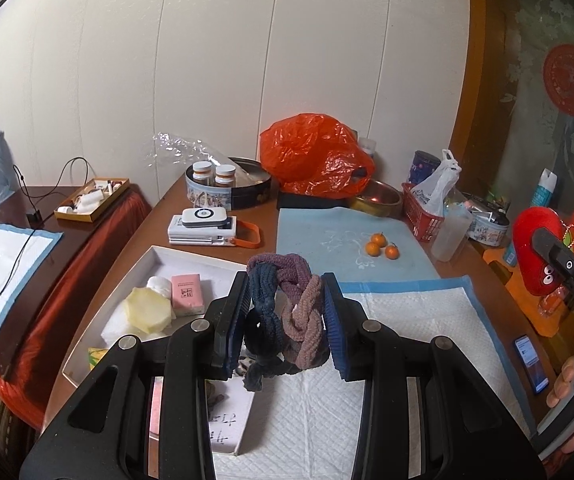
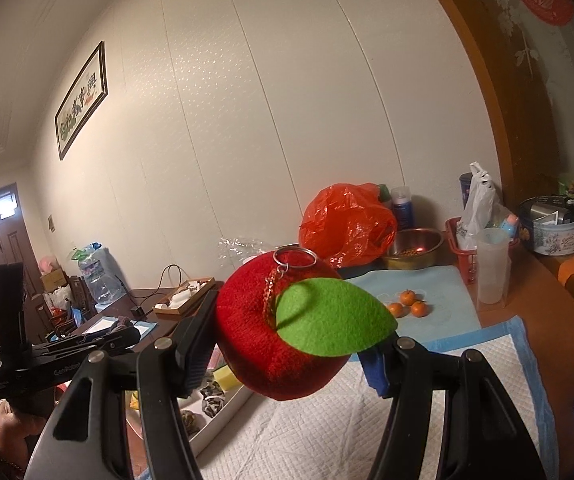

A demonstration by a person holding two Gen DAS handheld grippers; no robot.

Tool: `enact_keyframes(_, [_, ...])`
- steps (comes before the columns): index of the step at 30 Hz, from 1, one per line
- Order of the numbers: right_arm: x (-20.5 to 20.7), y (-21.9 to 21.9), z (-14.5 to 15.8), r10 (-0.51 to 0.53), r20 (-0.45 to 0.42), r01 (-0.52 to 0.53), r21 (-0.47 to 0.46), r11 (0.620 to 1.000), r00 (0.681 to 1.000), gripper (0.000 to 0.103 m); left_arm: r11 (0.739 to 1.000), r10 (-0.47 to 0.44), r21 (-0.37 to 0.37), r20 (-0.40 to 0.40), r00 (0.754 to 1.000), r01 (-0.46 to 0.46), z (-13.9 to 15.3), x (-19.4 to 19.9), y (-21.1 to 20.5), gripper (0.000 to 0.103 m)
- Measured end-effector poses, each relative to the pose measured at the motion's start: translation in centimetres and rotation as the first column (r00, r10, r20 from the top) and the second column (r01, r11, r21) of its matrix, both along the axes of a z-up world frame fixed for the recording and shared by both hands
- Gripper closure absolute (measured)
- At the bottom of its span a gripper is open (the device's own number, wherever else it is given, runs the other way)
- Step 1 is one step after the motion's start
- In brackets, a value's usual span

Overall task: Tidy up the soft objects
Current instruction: 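Carry the rope and apple plush over the white tray and release both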

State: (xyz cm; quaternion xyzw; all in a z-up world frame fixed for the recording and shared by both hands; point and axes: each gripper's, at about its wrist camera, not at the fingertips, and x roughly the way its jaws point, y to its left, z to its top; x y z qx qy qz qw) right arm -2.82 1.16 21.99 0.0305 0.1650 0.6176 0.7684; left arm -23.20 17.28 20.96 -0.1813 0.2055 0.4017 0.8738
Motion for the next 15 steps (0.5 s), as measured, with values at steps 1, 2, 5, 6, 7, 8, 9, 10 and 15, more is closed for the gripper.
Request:
enact_keyframes(1, [-0.1, 0.1, -0.1, 0.003, -0.001, -0.003, -0.002, 1.000, 1.000, 0.040, 1.000, 0.004, -0.002, 0.001, 1.000, -0.004, -0.1, -0.3, 0.2, 0.068])
enact_keyframes(2, [-0.1, 0.4, -0.2, 0.007, -0.001, -0.007, -0.004, 1.000, 1.000, 0.040, 1.000, 0.008, -0.004, 0.003, 1.000, -0.008, -0.1, -0.5, 0.4, 0.068])
enact_keyframes(5, [-0.6, 0.7, -0.2, 0.013, 0.004, -0.013, -0.009, 1.000, 1.000, 0.040, 1.000, 0.019, -0.012, 0.009, 1.000, -0.018, -0.3, -1.3, 0.9, 0.068])
enact_keyframes(6, [-0.9, 0.8, -0.2, 0.015, 0.006, -0.015, -0.010, 1.000, 1.000, 0.040, 1.000, 0.020, -0.014, 0.011, 1.000, -0.020, -0.4, -1.5, 1.1, 0.068])
enact_keyframes(7, [-1.0, 1.0, -0.2, 0.016, 0.008, -0.016, -0.012, 1.000, 1.000, 0.040, 1.000, 0.021, -0.016, 0.013, 1.000, -0.021, -0.4, -1.7, 1.2, 0.068])
enact_keyframes(8, [-1.2, 1.2, -0.2, 0.018, 0.010, -0.018, -0.014, 1.000, 1.000, 0.040, 1.000, 0.022, -0.018, 0.014, 1.000, -0.022, -0.5, -1.9, 1.4, 0.068])
enact_keyframes(9, [-1.2, 1.4, -0.3, 0.020, 0.010, -0.020, -0.016, 1.000, 1.000, 0.040, 1.000, 0.023, -0.019, 0.015, 1.000, -0.023, -0.5, -2.1, 1.5, 0.068])
enact_keyframes(10, [-1.5, 1.6, -0.3, 0.022, 0.010, -0.022, -0.018, 1.000, 1.000, 0.040, 0.999, 0.026, -0.020, 0.016, 1.000, -0.025, -0.6, -2.4, 1.6, 0.068])
enact_keyframes(15, [-2.4, 2.7, -0.4, 0.045, 0.015, -0.045, -0.032, 0.998, 0.999, 0.040, 0.999, 0.042, -0.027, 0.020, 0.999, -0.042, -0.8, -3.6, 2.4, 0.068])
